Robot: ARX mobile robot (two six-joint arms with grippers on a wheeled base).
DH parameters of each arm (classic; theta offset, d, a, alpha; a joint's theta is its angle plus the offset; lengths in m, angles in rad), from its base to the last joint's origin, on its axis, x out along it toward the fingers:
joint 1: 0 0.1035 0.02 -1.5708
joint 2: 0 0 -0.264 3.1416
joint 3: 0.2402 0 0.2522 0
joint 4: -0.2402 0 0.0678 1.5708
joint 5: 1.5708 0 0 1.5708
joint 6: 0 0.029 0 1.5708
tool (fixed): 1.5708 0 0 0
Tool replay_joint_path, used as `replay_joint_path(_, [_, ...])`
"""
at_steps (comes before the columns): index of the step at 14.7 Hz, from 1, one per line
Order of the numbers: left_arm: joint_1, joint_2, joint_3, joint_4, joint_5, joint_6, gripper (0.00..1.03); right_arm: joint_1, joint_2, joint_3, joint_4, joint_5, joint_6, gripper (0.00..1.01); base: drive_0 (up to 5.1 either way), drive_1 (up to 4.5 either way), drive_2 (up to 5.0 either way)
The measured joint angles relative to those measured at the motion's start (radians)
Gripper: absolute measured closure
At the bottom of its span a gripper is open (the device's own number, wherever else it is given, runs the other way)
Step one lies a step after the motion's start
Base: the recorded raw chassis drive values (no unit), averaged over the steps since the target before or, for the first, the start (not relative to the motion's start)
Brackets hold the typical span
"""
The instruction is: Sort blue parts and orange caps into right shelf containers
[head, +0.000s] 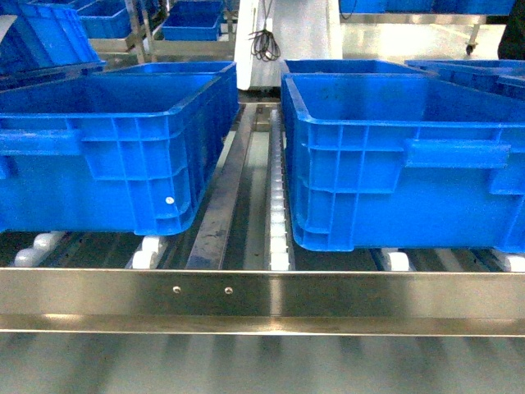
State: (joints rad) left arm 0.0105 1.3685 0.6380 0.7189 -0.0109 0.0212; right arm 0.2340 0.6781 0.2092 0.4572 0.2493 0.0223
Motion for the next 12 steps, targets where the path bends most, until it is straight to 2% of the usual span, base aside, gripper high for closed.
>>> replay_joint_path(2, [-0.013, -0.082, -0.146, 0.054, 0.011, -0.014, 0.69, -0.046, -0.067, -0.045, -0.011, -0.061, -0.008, 0.68, 0.0, 0.0, 0.0])
replay_joint_path(4, [-0.013, -0.193, -0.246, 0.096, 0.01, -0.014, 0.95, -0.093, -0.133, -0.09, -0.039, -0.099, -0.012, 0.94, 0.0, 0.0, 0.0])
replay_joint_path(5, [-0.01, -0.222, -0.314, 0.095, 0.01, -0.018, 1.01, -0.113, -0.167, -0.107, -0.057, -0.124, -0.016, 0.99, 0.0, 0.0, 0.0])
replay_joint_path(8, [-0.01, -0.247, -0.357, 0.09, 0.01, -0.018, 1.01, -0.126, -0.194, -0.119, -0.069, -0.137, -0.016, 0.99, 0.0, 0.0, 0.0])
replay_joint_path(9, [-0.01, -0.293, -0.393, 0.09, 0.01, -0.018, 1.01, -0.187, -0.229, -0.133, -0.091, -0.206, -0.016, 0.99, 0.0, 0.0, 0.0])
replay_joint_path(10, [-0.011, -0.372, -0.439, 0.083, 0.01, -0.018, 1.01, -0.24, -0.277, -0.15, -0.121, -0.237, -0.015, 0.99, 0.0, 0.0, 0.0])
replay_joint_path(12, [-0.011, -0.484, -0.516, 0.026, 0.01, -0.018, 1.01, -0.234, -0.349, -0.169, -0.172, -0.249, -0.016, 0.99, 0.0, 0.0, 0.0])
